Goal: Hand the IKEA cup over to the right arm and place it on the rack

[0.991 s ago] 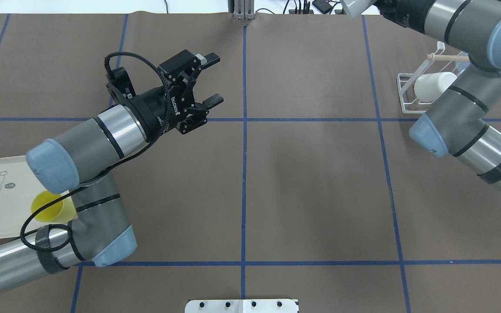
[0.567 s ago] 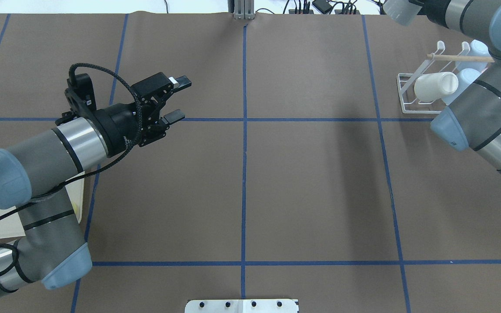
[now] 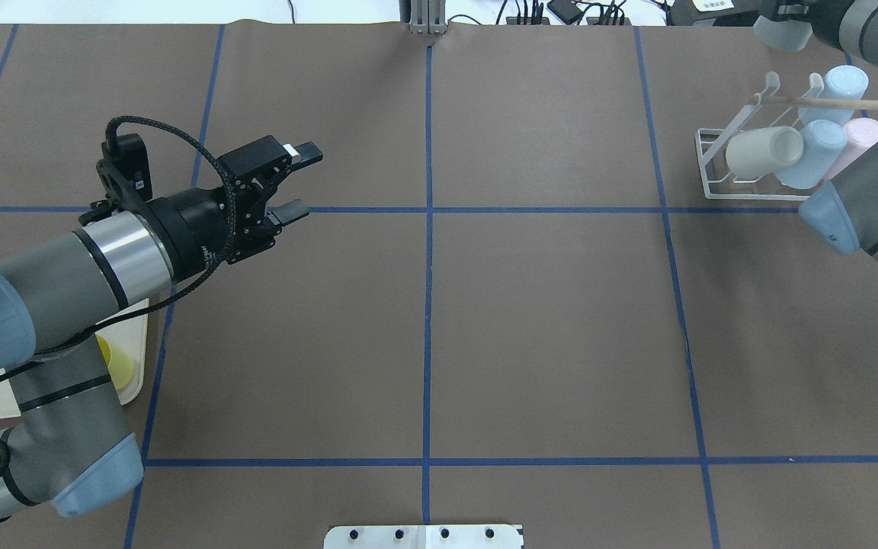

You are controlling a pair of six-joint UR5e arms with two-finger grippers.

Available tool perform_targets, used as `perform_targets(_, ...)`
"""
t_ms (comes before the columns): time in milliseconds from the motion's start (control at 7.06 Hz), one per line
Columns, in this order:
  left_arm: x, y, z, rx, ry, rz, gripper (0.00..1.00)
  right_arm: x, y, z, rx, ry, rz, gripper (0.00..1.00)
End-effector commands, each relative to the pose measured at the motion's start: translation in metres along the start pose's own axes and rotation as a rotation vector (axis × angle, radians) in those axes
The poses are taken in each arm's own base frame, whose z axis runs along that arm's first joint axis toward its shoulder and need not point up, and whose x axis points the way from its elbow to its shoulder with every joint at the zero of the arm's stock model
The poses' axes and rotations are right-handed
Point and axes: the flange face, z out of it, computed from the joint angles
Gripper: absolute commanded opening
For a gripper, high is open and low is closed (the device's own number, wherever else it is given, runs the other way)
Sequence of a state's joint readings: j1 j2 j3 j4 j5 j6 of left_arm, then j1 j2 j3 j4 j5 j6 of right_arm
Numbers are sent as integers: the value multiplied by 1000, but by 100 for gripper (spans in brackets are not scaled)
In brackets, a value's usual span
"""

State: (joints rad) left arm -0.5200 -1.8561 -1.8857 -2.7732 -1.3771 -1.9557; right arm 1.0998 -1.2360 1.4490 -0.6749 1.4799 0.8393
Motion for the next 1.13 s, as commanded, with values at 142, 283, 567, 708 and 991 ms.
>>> perform_targets(142, -3, 0, 0, 1, -7, 1, 100, 37, 34, 19, -6, 1, -8, 0)
perform_targets(283, -2, 0, 0, -1, -4, 0, 100, 43, 39, 20, -7, 4, -16, 0)
perform_targets(567, -4, 1, 1, -2, -8, -1, 100, 54, 48, 20, -15, 19, -49, 0)
perform_targets(708, -7, 3, 2, -3, -13, -3, 100, 57, 51, 20, -19, 24, -49, 0)
perform_targets(991, -10, 3, 3, -2, -19, -2, 100, 58, 53, 20, -22, 25, -47, 0)
